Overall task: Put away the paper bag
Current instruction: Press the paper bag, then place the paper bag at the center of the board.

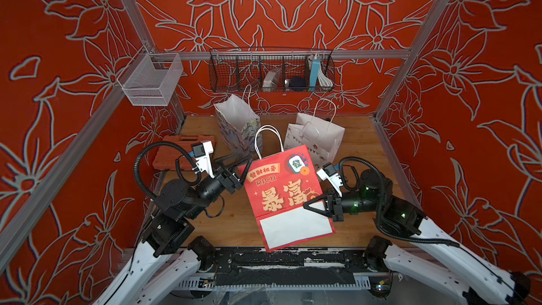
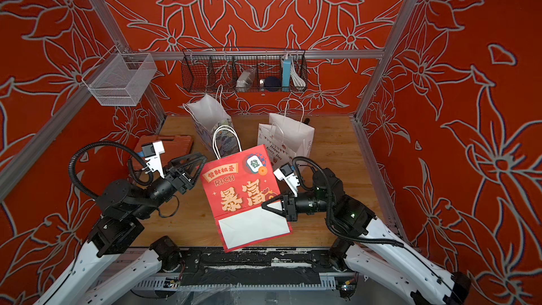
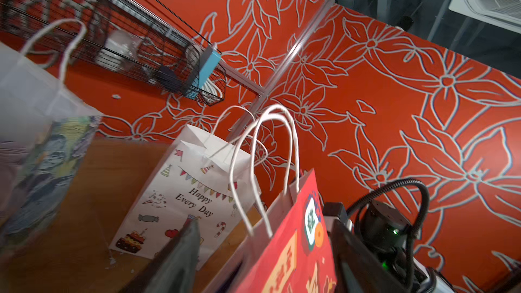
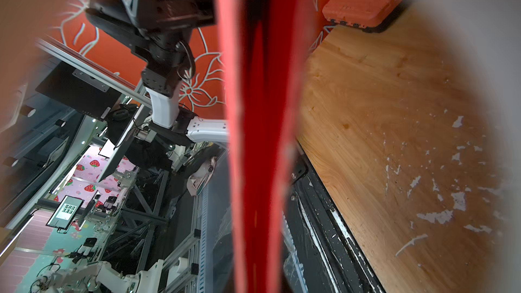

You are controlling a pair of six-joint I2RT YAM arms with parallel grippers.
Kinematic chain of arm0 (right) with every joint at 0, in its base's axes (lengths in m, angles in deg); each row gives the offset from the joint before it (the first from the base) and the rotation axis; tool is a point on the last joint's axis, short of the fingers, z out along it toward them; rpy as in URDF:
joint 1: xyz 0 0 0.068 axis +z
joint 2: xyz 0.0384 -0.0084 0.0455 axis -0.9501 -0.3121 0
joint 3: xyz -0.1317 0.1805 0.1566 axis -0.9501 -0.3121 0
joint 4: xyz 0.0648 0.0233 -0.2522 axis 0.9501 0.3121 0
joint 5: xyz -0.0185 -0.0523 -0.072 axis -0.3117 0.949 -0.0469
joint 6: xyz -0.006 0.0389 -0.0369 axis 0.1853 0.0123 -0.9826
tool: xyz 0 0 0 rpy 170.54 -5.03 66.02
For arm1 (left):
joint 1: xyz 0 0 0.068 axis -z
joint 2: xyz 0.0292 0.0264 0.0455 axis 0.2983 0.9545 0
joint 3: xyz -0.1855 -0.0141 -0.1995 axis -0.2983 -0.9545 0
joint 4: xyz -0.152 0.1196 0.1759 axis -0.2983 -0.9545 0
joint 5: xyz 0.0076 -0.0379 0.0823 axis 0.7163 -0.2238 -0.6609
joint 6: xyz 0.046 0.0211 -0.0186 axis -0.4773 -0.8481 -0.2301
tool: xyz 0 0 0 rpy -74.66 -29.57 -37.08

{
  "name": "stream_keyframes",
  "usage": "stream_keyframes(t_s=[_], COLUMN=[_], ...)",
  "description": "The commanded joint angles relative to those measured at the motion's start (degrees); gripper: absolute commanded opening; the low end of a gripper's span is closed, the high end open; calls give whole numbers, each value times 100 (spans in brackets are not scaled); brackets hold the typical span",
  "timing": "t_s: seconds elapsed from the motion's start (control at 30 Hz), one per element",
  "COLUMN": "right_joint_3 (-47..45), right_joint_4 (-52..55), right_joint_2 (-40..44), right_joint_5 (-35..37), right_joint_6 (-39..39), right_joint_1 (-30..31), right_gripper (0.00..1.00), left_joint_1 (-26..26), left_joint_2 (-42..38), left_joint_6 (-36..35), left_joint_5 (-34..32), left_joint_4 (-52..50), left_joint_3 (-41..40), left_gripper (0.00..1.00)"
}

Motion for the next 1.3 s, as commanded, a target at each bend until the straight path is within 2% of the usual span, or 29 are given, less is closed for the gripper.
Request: stream_keyframes(t_s=[0.0, 0.07, 0.17, 0.3, 0.53, 0.7, 0.83, 0.97, 1.03, 1.13, 1.27], right_joint_3=[166, 260, 480, 1010, 1799, 2397, 2608, 2291, 2082, 1875, 1642], right_joint_4=[-221, -401, -637, -1039, -2198, -2686, -2475, -2346, -2129, -1591, -1173], right_joint_2=[-340, -721, -1441, -2624, -4663, -5818, -6293, -6386, -6344, -6262, -6143], right_joint_5=[1526, 2348, 3381, 3727, 3755, 3785, 3878, 3938, 4087, 4292, 4486], right_joint_6=[322, 456, 774, 1011, 2020, 2439, 2319, 2350, 2368, 2221, 1988], right_joint_1=[665, 1095, 1547, 1806, 1833, 1832, 1811, 1803, 1808, 1797, 1804], right_gripper=[0, 0, 0, 0, 0, 0, 0, 1, 14, 38, 59], left_joint_1=[-40, -41, -41, -41, -41, -41, -41, -41, -41, -41, -41], left_joint_2=[-75, 37, -42, -321, -640, -580, -611, -769, -821, -746, -524], left_joint_6=[-840, -1026, -1205, -872, -340, -347, -194, 17, 108, 143, 298], left_joint_5=[-1997, -2458, -2786, -3044, -2991, -2794, -2676, -2476, -2446, -2282, -2000], left_joint_4=[-1663, -2342, -2706, -3228, -3726, -3887, -4014, -4056, -4029, -3767, -3591], left_joint_3=[823, 1197, 1226, 1087, 1014, 1067, 965, 774, 622, 365, 196], left_gripper=[98, 98, 98, 97, 94, 94, 93, 92, 92, 92, 91])
